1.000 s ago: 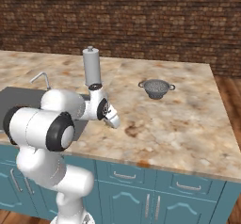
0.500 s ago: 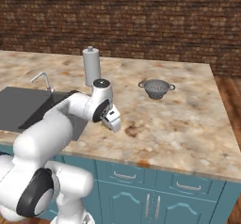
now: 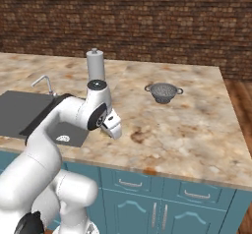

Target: Pick the candle and candle from the dining table and place them in the open cabinet. Close the cabinet after placing the objects.

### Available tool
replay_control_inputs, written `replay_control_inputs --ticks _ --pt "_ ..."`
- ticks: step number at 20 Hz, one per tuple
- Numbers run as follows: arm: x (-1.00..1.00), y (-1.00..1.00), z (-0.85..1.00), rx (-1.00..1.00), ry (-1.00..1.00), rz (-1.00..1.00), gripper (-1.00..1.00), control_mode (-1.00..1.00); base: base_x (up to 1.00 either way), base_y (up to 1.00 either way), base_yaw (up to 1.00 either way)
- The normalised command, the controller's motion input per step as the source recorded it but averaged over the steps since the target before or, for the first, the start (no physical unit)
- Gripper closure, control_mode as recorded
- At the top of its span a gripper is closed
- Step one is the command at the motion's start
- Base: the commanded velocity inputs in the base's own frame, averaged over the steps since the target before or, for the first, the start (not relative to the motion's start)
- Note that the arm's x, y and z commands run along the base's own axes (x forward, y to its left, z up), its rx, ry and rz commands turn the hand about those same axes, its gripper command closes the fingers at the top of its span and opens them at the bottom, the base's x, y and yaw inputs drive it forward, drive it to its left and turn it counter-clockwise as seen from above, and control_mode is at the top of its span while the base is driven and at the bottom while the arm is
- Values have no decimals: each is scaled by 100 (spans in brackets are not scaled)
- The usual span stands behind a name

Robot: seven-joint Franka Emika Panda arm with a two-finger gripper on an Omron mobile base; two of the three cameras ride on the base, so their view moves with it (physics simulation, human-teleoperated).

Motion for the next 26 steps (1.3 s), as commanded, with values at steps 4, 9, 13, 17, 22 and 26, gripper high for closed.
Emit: replay_control_inputs --ticks 4,9,13,17,22,26 --pt "-31 9 4 -9 -1 0 100 -100 0 0 0" --pt "-28 6 14 -4 -7 0 100 -100 0 0 0" --pt "0 0 0 -2 0 0 100 -100 0 0 0" --pt "0 0 0 0 0 0 100 -100 0 0 0" --pt "-1 0 -1 0 1 0 100 100 -4 0 0" --pt "0 0 0 0 0 0 100 100 -45 0 0"
